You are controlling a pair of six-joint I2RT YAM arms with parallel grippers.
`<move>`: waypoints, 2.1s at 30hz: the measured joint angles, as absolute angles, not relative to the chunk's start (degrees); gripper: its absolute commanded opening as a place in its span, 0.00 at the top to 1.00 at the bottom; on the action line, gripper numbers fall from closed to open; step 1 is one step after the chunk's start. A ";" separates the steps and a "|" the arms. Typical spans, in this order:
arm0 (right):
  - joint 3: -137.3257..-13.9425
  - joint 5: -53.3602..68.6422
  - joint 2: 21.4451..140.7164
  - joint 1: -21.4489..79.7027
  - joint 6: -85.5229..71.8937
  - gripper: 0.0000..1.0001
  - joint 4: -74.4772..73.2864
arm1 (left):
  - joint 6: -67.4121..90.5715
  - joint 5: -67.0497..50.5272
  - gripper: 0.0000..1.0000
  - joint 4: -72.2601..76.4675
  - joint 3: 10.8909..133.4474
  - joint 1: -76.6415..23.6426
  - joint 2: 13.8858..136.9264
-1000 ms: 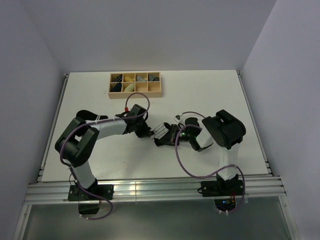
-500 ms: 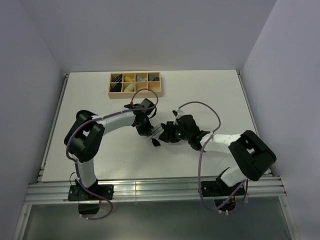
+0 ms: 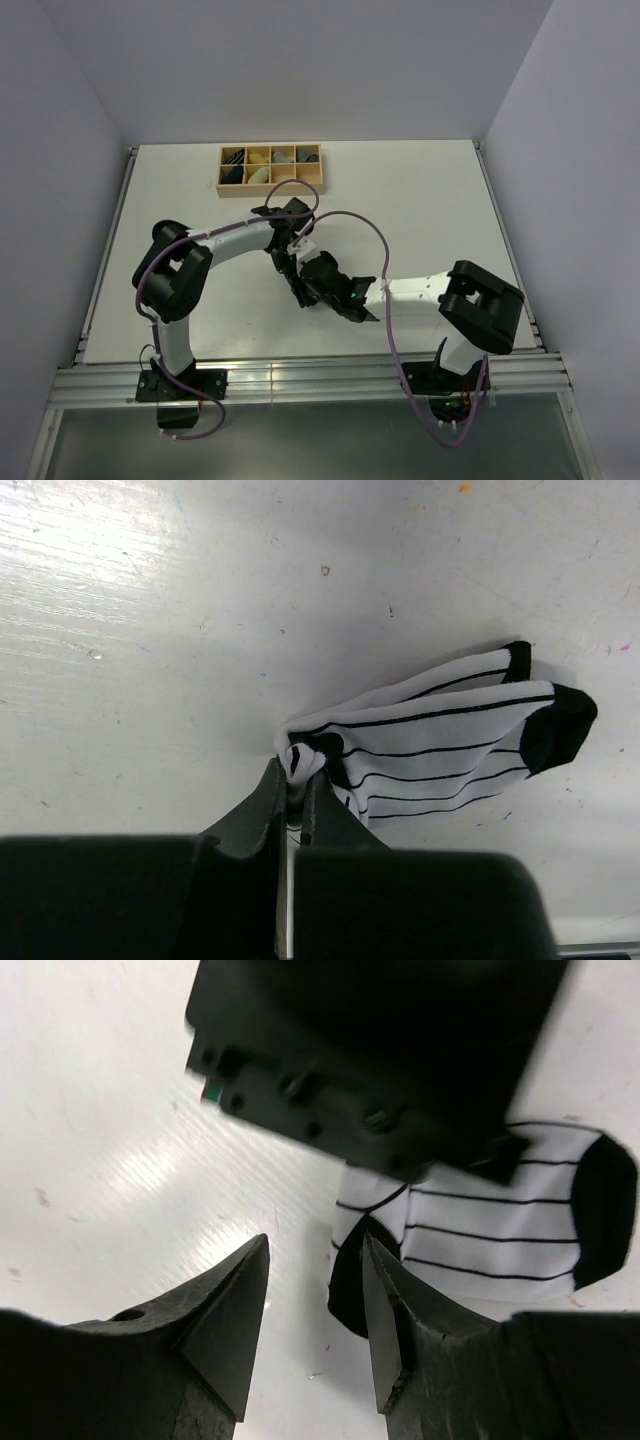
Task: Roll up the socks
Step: Roll the sock at the center of the board.
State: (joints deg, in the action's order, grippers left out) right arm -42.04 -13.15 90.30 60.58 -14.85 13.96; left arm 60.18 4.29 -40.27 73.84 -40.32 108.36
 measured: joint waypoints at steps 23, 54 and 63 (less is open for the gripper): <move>-45.60 -27.20 100.07 64.18 -12.78 0.76 13.21 | 58.72 3.88 1.00 -39.53 73.89 -39.68 108.40; -40.82 40.60 106.65 36.80 -41.39 1.00 31.11 | 68.66 6.68 0.21 -29.56 52.23 -37.98 83.31; -43.97 46.39 111.61 35.38 -45.41 1.00 33.01 | 70.85 5.69 0.26 -26.09 46.48 -37.91 83.09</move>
State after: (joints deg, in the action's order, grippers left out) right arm -43.97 46.39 111.61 35.38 -45.41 33.01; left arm 70.85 5.69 -26.09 46.48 -37.91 83.09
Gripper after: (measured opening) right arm 0.022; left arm 0.757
